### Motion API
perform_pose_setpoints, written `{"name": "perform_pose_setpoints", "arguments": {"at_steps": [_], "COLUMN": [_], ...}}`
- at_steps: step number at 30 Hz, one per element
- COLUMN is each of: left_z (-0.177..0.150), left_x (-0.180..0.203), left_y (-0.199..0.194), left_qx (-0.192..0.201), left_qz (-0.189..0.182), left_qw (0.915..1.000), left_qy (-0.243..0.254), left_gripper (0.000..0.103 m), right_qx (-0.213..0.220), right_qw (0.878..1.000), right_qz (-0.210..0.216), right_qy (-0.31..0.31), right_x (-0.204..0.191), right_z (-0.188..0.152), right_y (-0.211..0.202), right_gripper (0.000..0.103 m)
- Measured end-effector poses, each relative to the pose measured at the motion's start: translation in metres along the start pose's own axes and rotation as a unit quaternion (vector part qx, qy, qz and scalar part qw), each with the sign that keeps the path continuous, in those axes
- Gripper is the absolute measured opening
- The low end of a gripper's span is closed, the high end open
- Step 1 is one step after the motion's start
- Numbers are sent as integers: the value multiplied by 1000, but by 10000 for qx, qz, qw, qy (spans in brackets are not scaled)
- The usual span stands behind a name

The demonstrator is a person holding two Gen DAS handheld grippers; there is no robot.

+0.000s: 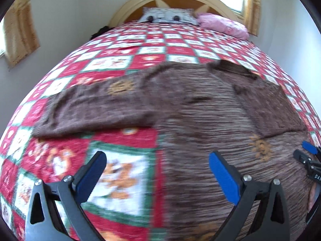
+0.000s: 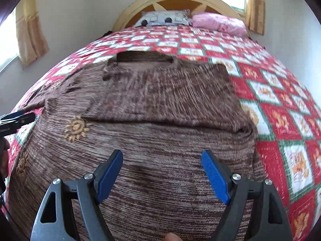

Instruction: Fold small clothes

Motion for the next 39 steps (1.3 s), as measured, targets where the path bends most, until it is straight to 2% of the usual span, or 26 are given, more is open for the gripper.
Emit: {"name": "perform_pose_setpoints", "arguments": {"at_steps": [4,7,10,13,20,27,30,33,34,35,36,37,38,39], "left_z": [-10,-19,-23,-24,-13,3,6,7,8,9,7,6,5,4], "left_x": [-48,-88,-123,-152,-179,-200,-203,-204,-204,-206,-208,-212,-216,-217], "left_y": [5,10,10,9,19,33,36,37,38,41,42,45,48,52], "left_qx": [-125,-257,-219,-108,164,549,708,740,753,743,708,699,672,604], "left_qz": [244,380,394,239,-302,-673,-638,-492,-455,-423,-407,-401,-498,-616], "left_qw": [9985,9938,9861,9752,9497,9256,9227,9272,9283,9291,9283,9262,9231,9208], "left_qy": [-484,-1016,-1596,-2196,-3114,-3683,-3737,-3640,-3612,-3598,-3628,-3682,-3754,-3803], "left_gripper": [103,103,102,99,96,95,92,85,76,61,53,34,9,10], "right_qx": [50,26,49,94,122,137,153,159,164,170,172,172,172,172], "right_qw": [9999,9997,9998,9999,9999,9999,9999,9998,9998,9998,9998,9998,9998,9998], "right_qz": [-95,-140,-104,-11,20,49,61,81,89,95,100,103,98,97], "right_qy": [-107,-196,-171,-93,-64,-38,-22,-8,-2,4,10,11,5,5], "right_x": [-4,-7,-5,-3,-2,-2,-2,-1,-1,-1,-1,-1,-1,-1], "right_z": [-2,-2,-3,-3,-3,-2,-2,-2,-2,-2,-2,-2,-2,-2], "right_y": [0,3,2,0,-1,-2,-3,-3,-3,-3,-3,-3,-3,-3], "right_gripper": [81,81,81,81,81,81,81,81,81,81,81,81,81,81]}}
Point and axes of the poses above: each gripper's, at about its wrist camera, not at the fingertips, and y roughly the way its jaws point, x to its right, z to its top, the point moved 7 cm from there along y, roughly the way its jaws point, and after that the axes turned 3 degrees about y, right-handed, at the moved point
